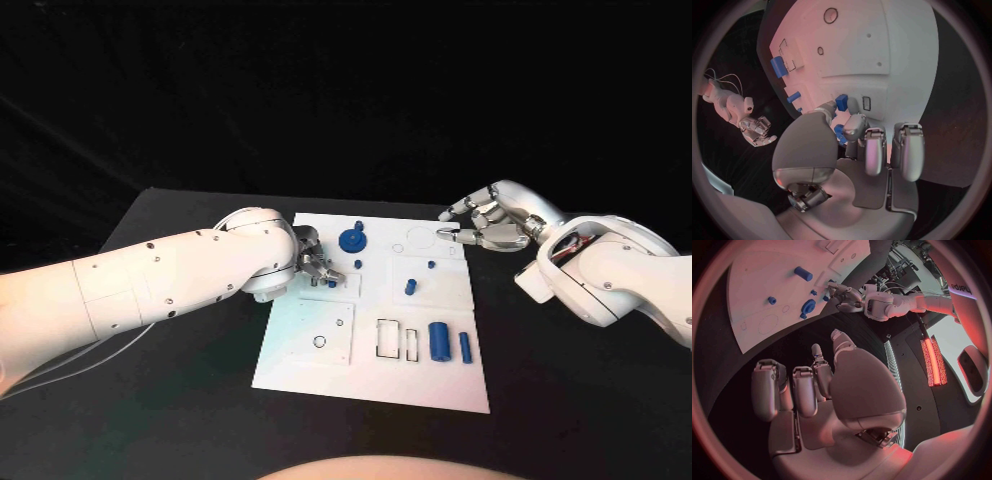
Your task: Assemble the parts on the task board
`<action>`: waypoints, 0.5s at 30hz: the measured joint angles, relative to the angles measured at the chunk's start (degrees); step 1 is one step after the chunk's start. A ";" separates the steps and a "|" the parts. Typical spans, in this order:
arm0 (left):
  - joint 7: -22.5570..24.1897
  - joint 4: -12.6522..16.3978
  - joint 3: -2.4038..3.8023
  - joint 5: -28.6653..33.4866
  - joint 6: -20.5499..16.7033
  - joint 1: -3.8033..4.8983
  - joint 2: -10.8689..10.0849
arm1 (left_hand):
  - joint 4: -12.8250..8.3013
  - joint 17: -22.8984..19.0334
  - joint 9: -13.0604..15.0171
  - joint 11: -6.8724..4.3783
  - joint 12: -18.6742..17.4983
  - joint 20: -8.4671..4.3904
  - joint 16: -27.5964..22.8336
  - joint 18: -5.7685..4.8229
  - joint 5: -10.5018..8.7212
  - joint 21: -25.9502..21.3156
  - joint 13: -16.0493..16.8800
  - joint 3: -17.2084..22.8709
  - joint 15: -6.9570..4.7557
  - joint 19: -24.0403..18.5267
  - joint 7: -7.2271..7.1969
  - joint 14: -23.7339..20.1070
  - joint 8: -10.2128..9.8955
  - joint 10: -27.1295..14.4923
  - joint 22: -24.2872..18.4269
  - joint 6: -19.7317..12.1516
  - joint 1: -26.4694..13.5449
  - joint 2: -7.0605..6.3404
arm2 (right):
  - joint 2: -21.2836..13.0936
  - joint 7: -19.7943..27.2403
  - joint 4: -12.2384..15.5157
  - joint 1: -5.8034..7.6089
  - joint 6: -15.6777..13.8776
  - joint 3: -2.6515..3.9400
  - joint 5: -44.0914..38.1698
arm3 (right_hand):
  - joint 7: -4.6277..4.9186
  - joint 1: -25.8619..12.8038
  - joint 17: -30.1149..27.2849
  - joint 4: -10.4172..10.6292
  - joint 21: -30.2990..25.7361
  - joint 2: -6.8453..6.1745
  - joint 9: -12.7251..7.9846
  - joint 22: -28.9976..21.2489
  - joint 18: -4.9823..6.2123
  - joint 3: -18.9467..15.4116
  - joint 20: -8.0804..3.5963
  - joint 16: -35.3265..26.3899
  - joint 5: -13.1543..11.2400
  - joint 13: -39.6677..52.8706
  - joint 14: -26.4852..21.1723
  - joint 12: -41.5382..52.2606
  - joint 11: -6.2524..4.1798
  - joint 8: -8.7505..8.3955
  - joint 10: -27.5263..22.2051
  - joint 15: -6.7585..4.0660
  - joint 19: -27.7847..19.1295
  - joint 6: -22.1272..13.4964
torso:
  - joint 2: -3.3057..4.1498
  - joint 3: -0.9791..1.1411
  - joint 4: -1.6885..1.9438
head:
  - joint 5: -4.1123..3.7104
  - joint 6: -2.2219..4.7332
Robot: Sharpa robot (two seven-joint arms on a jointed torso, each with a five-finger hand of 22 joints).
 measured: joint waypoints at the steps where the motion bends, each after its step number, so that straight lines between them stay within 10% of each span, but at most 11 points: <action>1: -0.02 0.04 0.00 0.01 -0.01 0.00 -0.08 | 0.01 0.00 0.00 0.00 0.00 0.00 0.00 0.00 0.00 0.00 0.00 -0.06 0.00 0.00 0.00 0.00 0.00 0.00 0.00 0.00 -0.18 0.18 | -0.01 0.00 0.00 0.00 0.00 0.00 0.00 | 0.00 0.00 0.00 0.00 0.00 0.00 0.00 0.00 0.00 0.00 0.00 0.00 0.00 0.00 0.00 0.00 0.00 0.00 0.00 0.00 0.00 0.00 | -0.01 0.00 0.00 | 0.00 0.01; 15: 0.13 1.08 0.59 1.33 -1.00 -0.03 -0.83 | 0.21 0.00 0.05 0.22 0.00 0.00 0.00 0.00 0.00 0.00 -0.05 -6.24 0.00 0.00 0.00 0.00 -0.48 -0.22 0.00 0.00 -2.22 2.21 | -0.01 0.00 -0.14 0.00 -0.01 0.00 0.00 | 0.00 0.00 0.00 0.16 -0.23 0.00 -0.01 -0.01 0.88 -0.16 0.00 0.00 0.00 0.00 0.00 0.00 0.00 0.00 0.00 0.00 0.00 0.00 | -0.03 -0.04 0.01 | 0.10 0.28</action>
